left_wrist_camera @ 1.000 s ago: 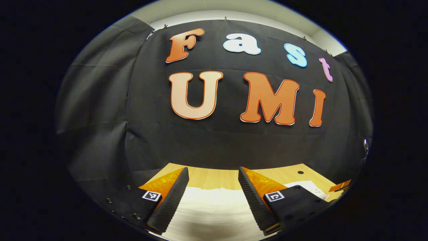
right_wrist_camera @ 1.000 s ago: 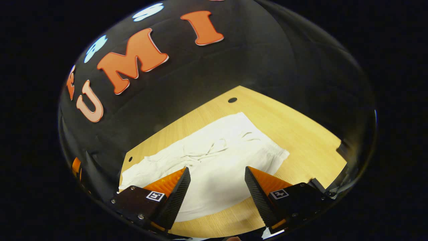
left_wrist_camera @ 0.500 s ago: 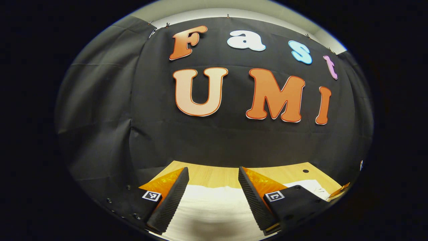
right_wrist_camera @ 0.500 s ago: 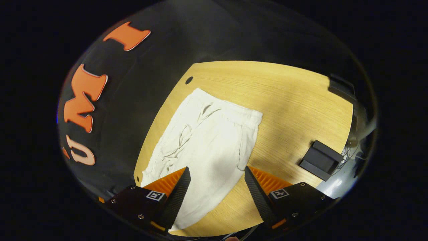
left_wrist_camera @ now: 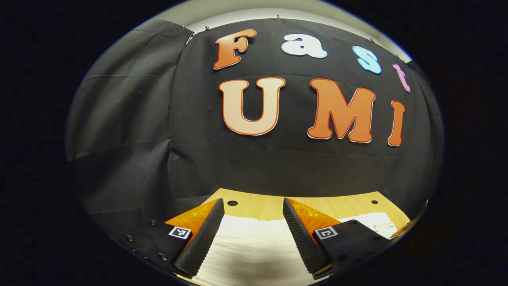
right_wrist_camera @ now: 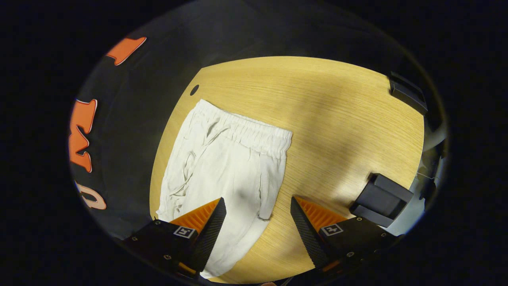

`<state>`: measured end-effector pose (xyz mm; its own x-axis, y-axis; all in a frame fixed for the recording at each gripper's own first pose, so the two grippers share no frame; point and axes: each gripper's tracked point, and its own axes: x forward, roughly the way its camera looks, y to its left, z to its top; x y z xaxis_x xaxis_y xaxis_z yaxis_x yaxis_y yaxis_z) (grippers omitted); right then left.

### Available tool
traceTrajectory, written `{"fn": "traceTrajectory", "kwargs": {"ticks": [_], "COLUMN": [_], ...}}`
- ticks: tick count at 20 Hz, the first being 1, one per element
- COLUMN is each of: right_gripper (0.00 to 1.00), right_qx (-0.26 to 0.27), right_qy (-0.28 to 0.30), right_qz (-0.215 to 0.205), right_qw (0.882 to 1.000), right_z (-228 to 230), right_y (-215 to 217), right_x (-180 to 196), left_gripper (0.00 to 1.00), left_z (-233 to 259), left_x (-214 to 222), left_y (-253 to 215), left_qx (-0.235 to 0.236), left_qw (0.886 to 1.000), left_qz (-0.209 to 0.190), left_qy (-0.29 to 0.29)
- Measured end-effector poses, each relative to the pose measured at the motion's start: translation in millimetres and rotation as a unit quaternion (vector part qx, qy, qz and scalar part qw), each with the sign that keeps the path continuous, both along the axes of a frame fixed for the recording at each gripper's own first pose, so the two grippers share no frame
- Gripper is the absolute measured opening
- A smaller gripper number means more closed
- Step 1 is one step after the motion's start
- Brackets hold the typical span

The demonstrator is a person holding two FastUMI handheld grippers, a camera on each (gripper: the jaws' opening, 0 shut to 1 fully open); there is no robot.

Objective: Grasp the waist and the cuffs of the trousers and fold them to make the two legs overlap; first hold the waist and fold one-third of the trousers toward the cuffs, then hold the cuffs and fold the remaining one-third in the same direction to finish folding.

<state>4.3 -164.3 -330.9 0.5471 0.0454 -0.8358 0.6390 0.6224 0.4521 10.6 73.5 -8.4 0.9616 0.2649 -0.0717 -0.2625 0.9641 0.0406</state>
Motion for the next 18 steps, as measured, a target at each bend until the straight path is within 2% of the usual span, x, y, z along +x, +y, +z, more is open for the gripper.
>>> {"fn": "traceTrajectory", "kwargs": {"ticks": [4, 7, 9, 10, 11, 13, 14, 16, 18], "right_gripper": [1.00, 0.98, 0.89, 0.75, 0.69, 0.35, 0.22, 0.03, 0.01], "right_qx": [0.004, 0.015, 0.016, 0.014, 0.008, 0.005, 0.007, 0.013, 0.010], "right_qy": [0.002, 0.000, 0.010, 0.014, 0.020, 0.030, 0.033, 0.033, 0.029], "right_qz": [0.015, 0.012, 0.012, 0.013, 0.013, 0.004, 0.000, -0.004, 0.004], "right_qw": [1.000, 1.000, 1.000, 1.000, 1.000, 1.000, 0.999, 0.999, 1.000], "right_z": [-1.1, -3.3, -7.2, -10.3, -14.6, -18.9, -20.4, -22.1, -22.8], "right_y": [7.6, 15.1, 14.9, 14.7, 12.6, 7.2, 5.2, 4.5, 5.5], "right_x": [15.8, 27.7, 29.3, 30.9, 29.9, 27.4, 26.4, 25.1, 24.9], "left_gripper": [0.96, 0.97, 0.97, 0.96, 0.97, 0.97, 0.97, 0.97, 0.97], "left_z": [-2.6, -4.4, -7.7, -10.4, -12.6, -16.4, -21.5, -34.2, -57.8], "left_x": [-1.8, -2.2, -4.1, -5.7, -7.7, -13.8, -17.6, -26.7, -40.9], "left_y": [11.9, 21.6, 29.2, 32.4, 35.9, 45.1, 50.7, 66.7, 80.2], "left_qx": [-0.005, -0.014, -0.026, -0.031, -0.036, -0.050, -0.062, -0.097, -0.153], "left_qw": [1.000, 1.000, 0.999, 0.999, 0.999, 0.998, 0.997, 0.994, 0.985], "left_qz": [0.014, 0.024, 0.030, 0.034, 0.037, 0.041, 0.044, 0.053, 0.063], "left_qy": [0.001, 0.003, 0.006, 0.008, 0.011, 0.013, 0.018, 0.028, 0.050]}}
